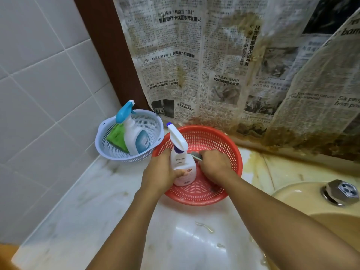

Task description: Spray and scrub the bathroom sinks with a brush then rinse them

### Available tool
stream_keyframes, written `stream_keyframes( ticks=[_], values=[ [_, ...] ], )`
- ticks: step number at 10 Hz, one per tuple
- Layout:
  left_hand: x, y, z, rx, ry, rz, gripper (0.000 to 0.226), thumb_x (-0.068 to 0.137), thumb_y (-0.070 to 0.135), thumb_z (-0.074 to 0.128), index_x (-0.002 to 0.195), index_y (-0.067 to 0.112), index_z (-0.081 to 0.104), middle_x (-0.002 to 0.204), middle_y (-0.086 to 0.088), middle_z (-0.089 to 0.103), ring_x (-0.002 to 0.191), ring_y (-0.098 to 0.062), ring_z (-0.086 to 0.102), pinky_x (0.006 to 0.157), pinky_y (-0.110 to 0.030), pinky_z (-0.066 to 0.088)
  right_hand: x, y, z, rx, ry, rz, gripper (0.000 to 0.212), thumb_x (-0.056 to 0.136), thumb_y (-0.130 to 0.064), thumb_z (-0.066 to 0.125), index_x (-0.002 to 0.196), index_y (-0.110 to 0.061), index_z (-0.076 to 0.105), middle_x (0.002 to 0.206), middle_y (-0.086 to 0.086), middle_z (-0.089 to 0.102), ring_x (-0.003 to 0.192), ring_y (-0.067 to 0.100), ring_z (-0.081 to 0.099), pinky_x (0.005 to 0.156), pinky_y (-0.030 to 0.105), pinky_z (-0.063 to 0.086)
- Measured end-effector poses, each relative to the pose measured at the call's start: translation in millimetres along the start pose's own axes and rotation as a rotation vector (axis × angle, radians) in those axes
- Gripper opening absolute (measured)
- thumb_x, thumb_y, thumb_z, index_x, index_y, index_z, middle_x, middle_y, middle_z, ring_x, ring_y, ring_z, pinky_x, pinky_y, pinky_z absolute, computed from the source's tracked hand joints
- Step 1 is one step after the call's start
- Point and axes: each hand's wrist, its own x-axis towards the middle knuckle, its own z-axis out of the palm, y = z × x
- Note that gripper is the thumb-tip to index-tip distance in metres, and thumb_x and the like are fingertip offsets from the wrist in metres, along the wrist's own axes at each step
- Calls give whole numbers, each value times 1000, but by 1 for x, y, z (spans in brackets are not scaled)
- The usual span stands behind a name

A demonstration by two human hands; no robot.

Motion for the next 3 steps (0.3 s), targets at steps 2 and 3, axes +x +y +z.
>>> stream_keyframes(
  ticks=[2,3],
  values=[
    [-5,7,-7,8,-68,-48,67,73,41,87,132,35,56,121,9,70,112,-21,66,92,-47,56,-22,15,-26,5,-1,-83,54,94,-44,59,144,-24,52,139,5,61,129,29,55,107,43,45],
    [-22,14,-9,-171,2,-106,71,77,25,89,139,30,53,129,11,64,118,-15,61,95,-37,53,-61,36,-48,-59,117,-152,63,98,-48,57,155,-28,39,157,0,44,146,24,37,121,39,26]
  ],
)
